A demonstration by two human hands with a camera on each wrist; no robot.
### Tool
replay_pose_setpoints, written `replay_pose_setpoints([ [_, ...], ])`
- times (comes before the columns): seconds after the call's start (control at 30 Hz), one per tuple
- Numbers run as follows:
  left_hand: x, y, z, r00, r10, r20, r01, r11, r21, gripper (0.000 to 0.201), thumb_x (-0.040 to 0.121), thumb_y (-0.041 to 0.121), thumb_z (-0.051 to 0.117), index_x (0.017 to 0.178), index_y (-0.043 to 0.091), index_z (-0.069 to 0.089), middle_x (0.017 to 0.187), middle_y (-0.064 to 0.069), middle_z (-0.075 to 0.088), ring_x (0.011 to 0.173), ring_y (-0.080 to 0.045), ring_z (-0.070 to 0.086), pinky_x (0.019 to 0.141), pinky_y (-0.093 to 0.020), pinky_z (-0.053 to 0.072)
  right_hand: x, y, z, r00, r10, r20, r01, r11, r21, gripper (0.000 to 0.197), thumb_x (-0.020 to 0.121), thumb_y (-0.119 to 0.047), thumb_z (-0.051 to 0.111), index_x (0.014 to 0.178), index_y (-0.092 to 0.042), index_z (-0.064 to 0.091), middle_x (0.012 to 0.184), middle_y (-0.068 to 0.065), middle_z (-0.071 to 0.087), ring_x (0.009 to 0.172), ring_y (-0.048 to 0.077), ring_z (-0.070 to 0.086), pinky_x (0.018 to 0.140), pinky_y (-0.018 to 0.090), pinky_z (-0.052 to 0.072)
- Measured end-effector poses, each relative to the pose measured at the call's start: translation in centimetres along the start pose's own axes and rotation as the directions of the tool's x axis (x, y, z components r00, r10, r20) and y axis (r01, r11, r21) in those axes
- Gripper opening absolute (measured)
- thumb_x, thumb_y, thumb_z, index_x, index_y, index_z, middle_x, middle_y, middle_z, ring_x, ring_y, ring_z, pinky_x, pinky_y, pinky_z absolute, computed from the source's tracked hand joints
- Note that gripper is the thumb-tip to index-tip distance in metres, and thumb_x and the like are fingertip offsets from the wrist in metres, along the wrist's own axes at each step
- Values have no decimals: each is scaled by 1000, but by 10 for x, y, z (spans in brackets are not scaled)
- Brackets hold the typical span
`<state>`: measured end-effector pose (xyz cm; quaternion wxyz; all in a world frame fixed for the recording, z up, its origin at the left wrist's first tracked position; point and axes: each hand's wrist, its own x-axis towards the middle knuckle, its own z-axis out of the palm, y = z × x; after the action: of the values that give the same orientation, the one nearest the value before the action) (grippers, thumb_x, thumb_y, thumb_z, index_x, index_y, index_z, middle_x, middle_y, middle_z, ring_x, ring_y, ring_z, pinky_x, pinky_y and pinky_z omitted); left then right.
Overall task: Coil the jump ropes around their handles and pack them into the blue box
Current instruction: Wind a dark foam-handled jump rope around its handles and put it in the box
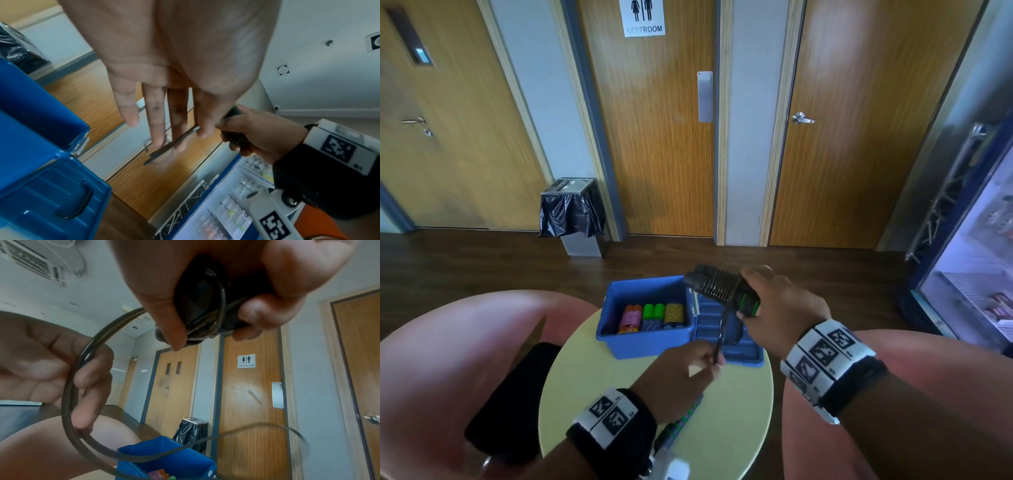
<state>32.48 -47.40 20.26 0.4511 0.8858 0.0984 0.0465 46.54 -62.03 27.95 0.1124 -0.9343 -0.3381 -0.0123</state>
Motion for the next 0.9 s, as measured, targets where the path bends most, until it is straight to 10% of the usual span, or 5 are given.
replay_pose_setpoints([
  [0.2,-1,36,-17,995,23,-98,-51,953,-298,45,87,58,49,92,20,73,96,3,75,97,-9,68,93,-29,51,-12,-16,-2,995,-100,-22,96,988,-119,76,86,-57,58,145,-48,10,108,4,51,92,29,61,67,34,49],
  [0.33,5,57,-16,985,-168,34,128,593,-795,51,93,48,54,72,5,73,75,-19,71,72,-28,70,82,-43,58,-15,-21,-7,991,-130,-44,120,976,-182,76,87,-61,54,146,-47,8,112,4,50,93,29,60,62,32,42],
  [0.57,-3,61,-12,966,-180,187,225,217,-950,40,95,47,48,81,14,65,41,2,30,36,-12,34,49,-26,33,-19,-23,-11,989,-150,11,149,960,-236,77,88,-47,58,147,-47,8,116,6,47,96,29,58,66,34,45],
  [0.9,5,62,0,958,-281,-56,56,375,-925,40,98,27,50,65,8,62,57,-10,54,51,-19,54,61,-31,51,-6,-35,-10,997,-70,14,72,978,-196,46,83,-54,62,111,-23,43,87,-4,42,78,22,59,59,31,40],
])
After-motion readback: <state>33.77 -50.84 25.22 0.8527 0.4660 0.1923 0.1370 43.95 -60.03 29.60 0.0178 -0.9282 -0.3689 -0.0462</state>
